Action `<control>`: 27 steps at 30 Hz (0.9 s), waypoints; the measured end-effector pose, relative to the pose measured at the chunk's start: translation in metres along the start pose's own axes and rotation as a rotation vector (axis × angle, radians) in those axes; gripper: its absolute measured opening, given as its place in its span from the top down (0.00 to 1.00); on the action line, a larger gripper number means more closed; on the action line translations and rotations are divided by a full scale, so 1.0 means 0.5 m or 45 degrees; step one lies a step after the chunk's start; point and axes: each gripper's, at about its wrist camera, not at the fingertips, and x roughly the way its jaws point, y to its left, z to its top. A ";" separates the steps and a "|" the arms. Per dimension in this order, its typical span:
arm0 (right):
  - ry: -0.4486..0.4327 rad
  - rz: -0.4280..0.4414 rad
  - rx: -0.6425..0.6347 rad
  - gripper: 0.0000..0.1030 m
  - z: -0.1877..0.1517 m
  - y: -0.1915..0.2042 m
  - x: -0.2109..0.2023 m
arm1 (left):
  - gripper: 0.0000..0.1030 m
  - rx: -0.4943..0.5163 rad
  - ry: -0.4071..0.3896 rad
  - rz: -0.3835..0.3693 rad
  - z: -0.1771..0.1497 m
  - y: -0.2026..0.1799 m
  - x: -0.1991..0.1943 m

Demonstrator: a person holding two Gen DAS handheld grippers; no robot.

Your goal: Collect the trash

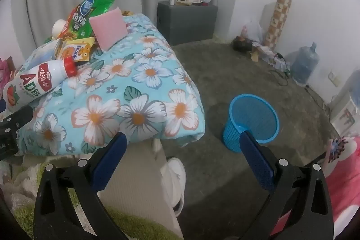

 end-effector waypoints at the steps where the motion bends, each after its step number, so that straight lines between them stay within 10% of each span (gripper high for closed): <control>1: 0.001 -0.002 -0.002 0.07 0.000 0.001 0.000 | 0.05 0.000 0.001 -0.001 0.000 0.000 0.000; 27: -0.001 -0.007 -0.011 0.07 0.008 0.002 -0.007 | 0.05 -0.011 0.013 -0.015 0.000 0.001 0.001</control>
